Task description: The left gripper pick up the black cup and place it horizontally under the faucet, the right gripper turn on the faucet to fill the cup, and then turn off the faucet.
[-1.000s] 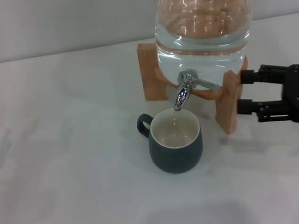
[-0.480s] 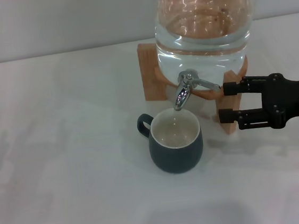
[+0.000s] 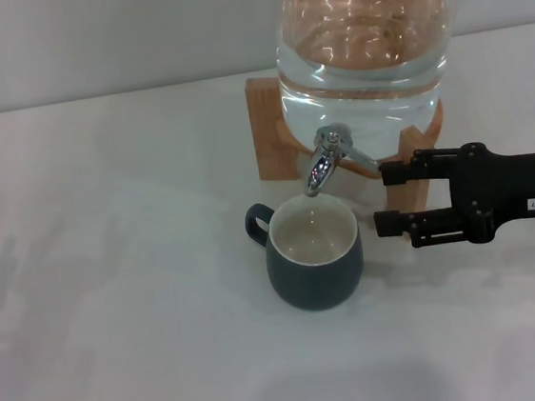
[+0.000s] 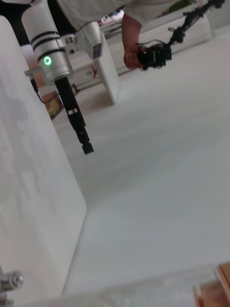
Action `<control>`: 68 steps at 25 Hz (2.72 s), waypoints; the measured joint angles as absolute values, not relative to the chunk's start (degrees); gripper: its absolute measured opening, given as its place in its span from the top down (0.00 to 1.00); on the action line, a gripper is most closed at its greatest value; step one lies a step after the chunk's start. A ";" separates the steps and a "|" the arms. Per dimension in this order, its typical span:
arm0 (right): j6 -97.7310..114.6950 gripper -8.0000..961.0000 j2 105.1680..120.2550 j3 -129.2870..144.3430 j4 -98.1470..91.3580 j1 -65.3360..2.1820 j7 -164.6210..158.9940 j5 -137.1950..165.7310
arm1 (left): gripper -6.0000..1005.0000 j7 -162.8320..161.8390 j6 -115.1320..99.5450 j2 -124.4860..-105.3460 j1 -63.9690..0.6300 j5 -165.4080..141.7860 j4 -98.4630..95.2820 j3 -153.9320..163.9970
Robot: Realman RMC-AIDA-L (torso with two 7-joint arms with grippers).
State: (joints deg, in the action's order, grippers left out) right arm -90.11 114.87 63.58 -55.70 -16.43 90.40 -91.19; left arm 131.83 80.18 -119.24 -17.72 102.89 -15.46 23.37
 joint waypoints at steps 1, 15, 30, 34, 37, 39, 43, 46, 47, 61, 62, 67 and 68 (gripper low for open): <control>-90.15 0.19 114.87 63.86 -55.79 -16.43 90.32 -91.24 | 0.36 131.82 80.24 -119.25 -17.68 102.89 -15.46 23.37; -90.93 0.19 115.04 67.85 -58.50 -16.43 88.99 -92.96 | 0.36 131.13 80.50 -119.25 -17.55 102.82 -15.47 23.47; -91.50 0.19 115.04 69.58 -59.97 -16.28 87.65 -93.17 | 0.36 131.13 80.31 -119.11 -17.57 102.82 -15.47 23.28; -93.48 0.19 115.04 69.74 -60.02 -16.12 87.59 -93.69 | 0.36 131.13 80.09 -119.08 -17.55 102.83 -15.47 23.24; -94.36 0.19 115.04 70.56 -60.04 -16.05 87.59 -94.72 | 0.36 131.13 80.02 -119.09 -17.67 102.83 -15.48 23.29; -94.22 0.19 115.04 71.95 -60.04 -16.00 87.59 -95.76 | 0.36 131.13 80.01 -119.09 -17.74 102.83 -15.52 23.29; -92.12 0.19 115.05 75.30 -60.04 -16.05 87.59 -97.68 | 0.36 131.13 79.98 -119.09 -17.88 102.83 -15.64 23.41; -88.86 0.19 115.05 78.71 -60.40 -16.33 87.62 -98.66 | 0.36 131.13 79.98 -119.09 -17.90 102.83 -15.65 23.44; -87.74 0.19 115.05 79.94 -60.84 -16.39 87.65 -98.90 | 0.36 131.13 79.99 -119.09 -17.91 102.83 -15.64 23.43; -79.30 0.19 115.12 85.22 -62.40 -16.18 87.72 -102.02 | 0.36 131.19 80.33 -119.20 -17.48 102.83 -15.46 23.45; -79.25 0.19 115.10 85.11 -62.38 -16.09 87.72 -102.02 | 0.36 131.18 80.34 -119.23 -17.43 102.83 -15.46 23.46; -79.18 0.19 115.00 84.30 -62.13 -15.74 87.72 -101.66 | 0.36 131.17 80.55 -119.27 -17.35 102.82 -15.47 23.47; -79.16 0.19 114.98 84.07 -62.05 -15.66 87.72 -101.56 | 0.36 131.16 80.66 -119.27 -17.35 102.82 -15.46 23.47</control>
State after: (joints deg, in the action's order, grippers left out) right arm -79.16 114.98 84.07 -62.05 -15.66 87.72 -101.56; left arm 131.16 80.66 -119.27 -17.35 102.82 -15.46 23.47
